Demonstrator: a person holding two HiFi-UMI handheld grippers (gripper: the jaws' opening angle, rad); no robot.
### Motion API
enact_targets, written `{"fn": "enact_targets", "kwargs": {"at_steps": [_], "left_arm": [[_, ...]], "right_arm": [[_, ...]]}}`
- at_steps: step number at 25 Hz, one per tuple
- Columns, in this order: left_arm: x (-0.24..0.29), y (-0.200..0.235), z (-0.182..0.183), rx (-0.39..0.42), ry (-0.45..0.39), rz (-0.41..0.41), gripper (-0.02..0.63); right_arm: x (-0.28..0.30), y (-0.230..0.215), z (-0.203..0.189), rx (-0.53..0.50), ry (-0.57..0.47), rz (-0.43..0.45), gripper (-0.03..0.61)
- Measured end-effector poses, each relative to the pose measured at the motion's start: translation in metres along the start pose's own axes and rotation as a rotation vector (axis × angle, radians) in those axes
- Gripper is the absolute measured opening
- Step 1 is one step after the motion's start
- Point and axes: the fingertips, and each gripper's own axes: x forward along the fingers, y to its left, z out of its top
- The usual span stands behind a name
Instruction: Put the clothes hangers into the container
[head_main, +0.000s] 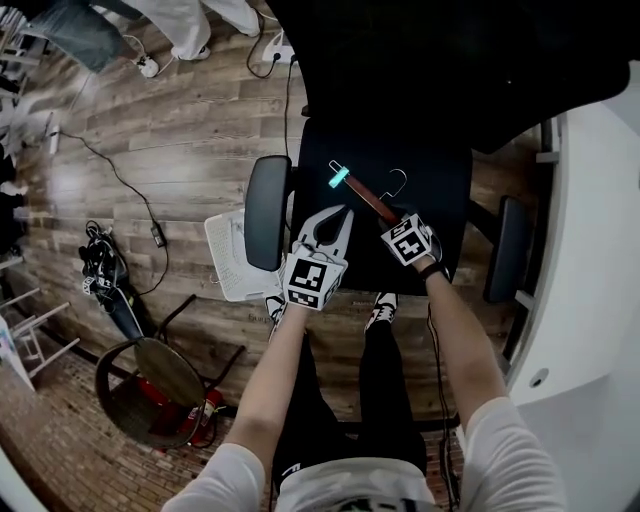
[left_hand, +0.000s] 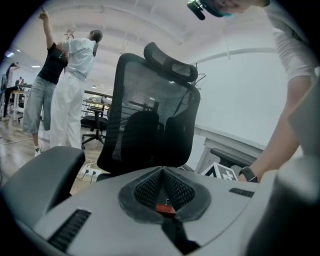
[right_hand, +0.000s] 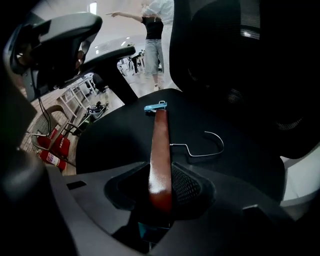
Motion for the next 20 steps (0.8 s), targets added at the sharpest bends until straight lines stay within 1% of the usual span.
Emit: {"fn": "enact_targets", "kwargs": {"at_steps": [4,9,12,16,20], "left_arm": [[-0.012,-0.009,0.013,-0.012,-0.005,0.003,0.011],[-0.036,-0.018,0.028,-0.015,-0.008,0.009,0.011],[-0.051,-0.025,0.042,-0.018,-0.011,0.016,0.011],[-0.072,-0.037,0.063,-0.01,-0.018,0.021,0.011],[-0.107,-0.048,0.083,-0.007,-0.025,0.044,0.011]], "right_arm": [[-0.029,0.007,-0.002,0.065,-0.018,-0.036,0.149],[-0.07,0.019,0.009,0.184,-0.1,-0.048,0.149],[-0.101,0.027,0.017,0.248,-0.13,-0.062,0.149],[-0.149,0.031,0.026,0.276,-0.177,-0.113,0.149],[-0.206,0.041,0.036,0.304,-0.229,-0.158,0.149]]}}
